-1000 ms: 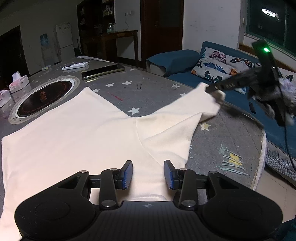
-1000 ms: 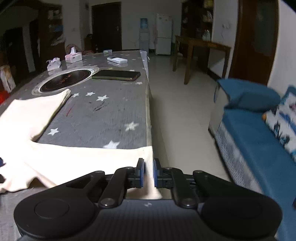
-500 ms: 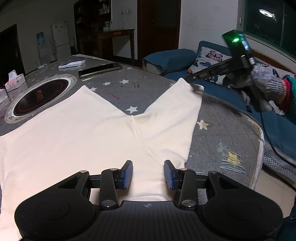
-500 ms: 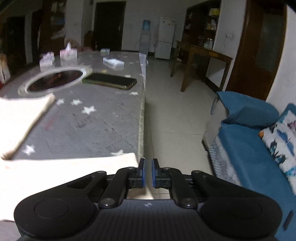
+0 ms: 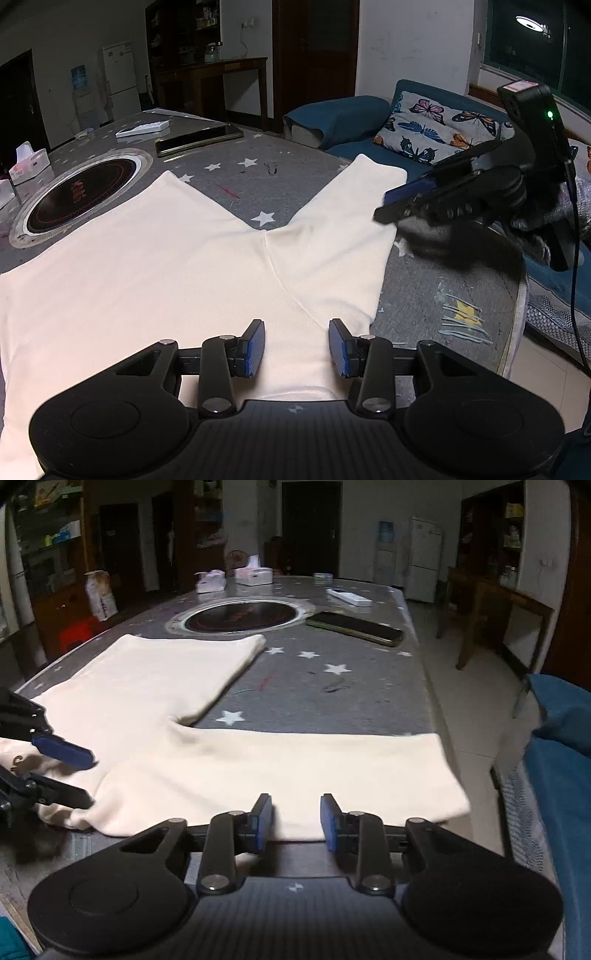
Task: Fold clothes
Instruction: 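Grasp the sweatshirt side edge with the right gripper and lift it up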
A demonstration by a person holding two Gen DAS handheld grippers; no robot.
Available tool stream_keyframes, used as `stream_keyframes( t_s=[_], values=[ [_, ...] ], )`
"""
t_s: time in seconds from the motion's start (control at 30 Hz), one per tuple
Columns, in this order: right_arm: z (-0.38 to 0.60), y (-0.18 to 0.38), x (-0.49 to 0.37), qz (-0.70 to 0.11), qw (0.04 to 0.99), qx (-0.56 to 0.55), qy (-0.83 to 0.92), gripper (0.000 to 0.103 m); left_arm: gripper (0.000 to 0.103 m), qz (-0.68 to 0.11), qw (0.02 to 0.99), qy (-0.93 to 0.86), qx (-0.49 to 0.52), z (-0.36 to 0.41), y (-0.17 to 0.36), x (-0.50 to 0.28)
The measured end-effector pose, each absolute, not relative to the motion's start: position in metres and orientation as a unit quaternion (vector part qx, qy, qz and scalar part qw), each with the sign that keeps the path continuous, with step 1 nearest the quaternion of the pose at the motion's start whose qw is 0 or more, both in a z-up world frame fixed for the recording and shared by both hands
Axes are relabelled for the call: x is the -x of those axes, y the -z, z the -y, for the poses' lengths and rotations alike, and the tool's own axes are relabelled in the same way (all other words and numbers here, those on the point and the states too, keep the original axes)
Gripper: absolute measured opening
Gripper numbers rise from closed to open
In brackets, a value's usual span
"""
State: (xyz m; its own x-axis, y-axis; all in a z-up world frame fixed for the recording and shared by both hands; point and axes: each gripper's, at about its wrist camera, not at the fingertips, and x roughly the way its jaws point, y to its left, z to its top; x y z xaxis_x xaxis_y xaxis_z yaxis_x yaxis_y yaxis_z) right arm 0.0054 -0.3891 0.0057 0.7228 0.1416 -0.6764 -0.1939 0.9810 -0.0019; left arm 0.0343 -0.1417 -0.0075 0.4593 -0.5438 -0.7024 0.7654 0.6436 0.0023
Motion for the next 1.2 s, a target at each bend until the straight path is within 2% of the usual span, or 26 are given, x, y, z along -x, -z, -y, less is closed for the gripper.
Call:
stream_keyframes(
  t_s=[0.17,0.27,0.6,0.7,0.83,1.2],
  values=[
    [0.424,-0.003,-0.008,-0.361,0.932,0.000,-0.014,0.028,0.042,-0.343,0.840,0.388,-0.163,0.142,0.007,-0.033],
    [0.446,0.000,-0.011,-0.359,0.933,-0.027,0.017,0.034,0.042,-0.343,0.840,0.387,-0.165,0.142,0.007,-0.033],
    [0.487,0.010,-0.019,-0.353,0.925,-0.135,0.042,0.033,0.042,-0.344,0.841,0.382,-0.168,0.143,0.004,-0.032],
    [0.489,0.010,-0.017,-0.347,0.927,-0.138,0.042,0.019,0.044,-0.345,0.843,0.378,-0.167,0.144,0.003,-0.032],
    [0.488,0.007,-0.015,-0.338,0.930,-0.143,0.042,0.007,0.045,-0.347,0.844,0.375,-0.163,0.144,0.002,-0.033],
    [0.477,-0.045,-0.004,-0.282,0.944,-0.174,-0.002,0.005,0.045,-0.348,0.844,0.378,-0.156,0.153,0.006,-0.033]
  ],
)
